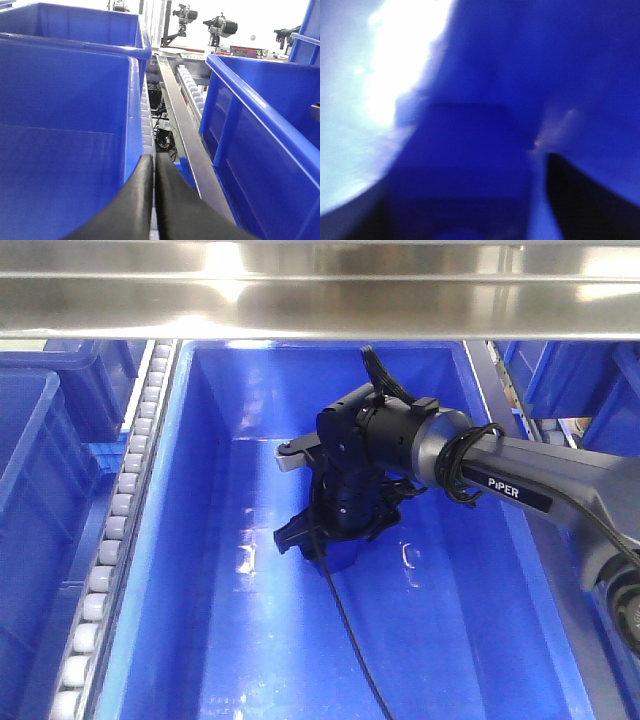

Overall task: Pour parts from conveyor to right shelf
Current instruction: 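Lower the right gripper with the block into the empty blue bin, then open the right gripper to release the block in the bin, then raise the right gripper out of the bin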

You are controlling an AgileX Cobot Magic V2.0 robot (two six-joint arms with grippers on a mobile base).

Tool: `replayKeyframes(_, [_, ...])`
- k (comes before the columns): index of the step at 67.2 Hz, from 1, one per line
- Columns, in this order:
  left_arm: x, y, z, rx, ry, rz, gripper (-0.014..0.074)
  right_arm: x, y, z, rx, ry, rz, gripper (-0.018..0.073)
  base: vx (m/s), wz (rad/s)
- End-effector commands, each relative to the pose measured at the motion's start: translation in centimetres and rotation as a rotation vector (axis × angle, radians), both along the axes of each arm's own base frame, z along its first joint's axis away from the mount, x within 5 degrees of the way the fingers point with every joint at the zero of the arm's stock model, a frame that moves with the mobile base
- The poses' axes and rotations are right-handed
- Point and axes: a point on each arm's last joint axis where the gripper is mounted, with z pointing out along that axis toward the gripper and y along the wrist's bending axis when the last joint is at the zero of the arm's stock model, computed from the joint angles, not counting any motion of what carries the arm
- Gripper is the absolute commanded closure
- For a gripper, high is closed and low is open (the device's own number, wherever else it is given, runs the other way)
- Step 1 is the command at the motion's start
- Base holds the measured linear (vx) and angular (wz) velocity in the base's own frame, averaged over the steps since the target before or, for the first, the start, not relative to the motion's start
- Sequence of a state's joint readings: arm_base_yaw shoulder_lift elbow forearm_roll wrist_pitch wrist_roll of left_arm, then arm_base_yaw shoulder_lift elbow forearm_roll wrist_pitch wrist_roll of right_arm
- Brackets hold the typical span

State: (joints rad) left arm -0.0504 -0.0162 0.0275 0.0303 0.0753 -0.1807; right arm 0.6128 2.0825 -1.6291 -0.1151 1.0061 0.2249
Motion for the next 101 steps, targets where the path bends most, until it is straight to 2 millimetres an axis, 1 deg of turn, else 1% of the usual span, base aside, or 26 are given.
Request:
replayKeyframes(1, [0.0, 0.0, 0.0, -0.016, -0.06, -0.006, 0.0603, 0.0, -0.4, 4.2, 0.039, -0.122, 0.014, -0.0036, 0.0, 0.0])
replayKeyframes(14, [0.0, 0.0, 0.0, -0.016, -0.06, -0.006, 0.0603, -0.2, -0.8, 6.3, 0.052, -0.195, 0.026, -0.0034, 0.0, 0.0])
replayKeyframes(31, [0.0, 0.0, 0.0, -0.016, -0.06, -0.006, 0.0603, -1.1, -1.5, 11.1, 0.14, -0.343, 0.038, -0.0034, 0.0, 0.0])
replayKeyframes(38, [0.0, 0.0, 0.0, -0.016, -0.06, -0.006, 0.0603, -1.6, -1.8, 12.8, 0.167, -0.382, 0.042, -0.0034, 0.0, 0.0])
replayKeyframes(45, [0.0, 0.0, 0.0, -0.016, -0.06, -0.006, 0.0603, -2.5, -1.9, 14.2, 0.175, -0.422, 0.088, -0.0034, 0.0, 0.0])
replayKeyframes(54, [0.0, 0.0, 0.0, -0.016, -0.06, -0.006, 0.0603, -4.6, -1.8, 15.6, 0.23, -0.521, 0.153, -0.0034, 0.0, 0.0])
replayKeyframes(64, [0.0, 0.0, 0.0, -0.016, -0.06, -0.006, 0.0603, -7.6, -2.7, 15.7, 0.317, -0.599, 0.182, -0.0034, 0.0, 0.0])
replayKeyframes(75, [0.0, 0.0, 0.0, -0.016, -0.06, -0.006, 0.0603, -10.6, -4.9, 15.0, 0.362, -0.628, 0.185, -0.0034, 0.0, 0.0])
replayKeyframes(76, [0.0, 0.0, 0.0, -0.016, -0.06, -0.006, 0.0603, -10.9, -5.2, 14.7, 0.361, -0.625, 0.187, -0.0034, 0.0, 0.0])
replayKeyframes(80, [0.0, 0.0, 0.0, -0.016, -0.06, -0.006, 0.0603, -12.0, -6.0, 14.8, 0.383, -0.654, 0.194, -0.0034, 0.0, 0.0])
replayKeyframes(81, [0.0, 0.0, 0.0, -0.016, -0.06, -0.006, 0.0603, -12.4, -6.2, 14.6, 0.385, -0.655, 0.196, -0.0034, 0.0, 0.0])
replayKeyframes(94, [0.0, 0.0, 0.0, -0.016, -0.06, -0.006, 0.0603, -16.6, -9.3, 15.2, 0.485, -0.78, 0.215, -0.0034, 0.0, 0.0])
replayKeyframes(101, [0.0, 0.0, 0.0, -0.016, -0.06, -0.006, 0.0603, -19.1, -11.3, 15.7, 0.521, -0.834, 0.214, -0.0034, 0.0, 0.0])
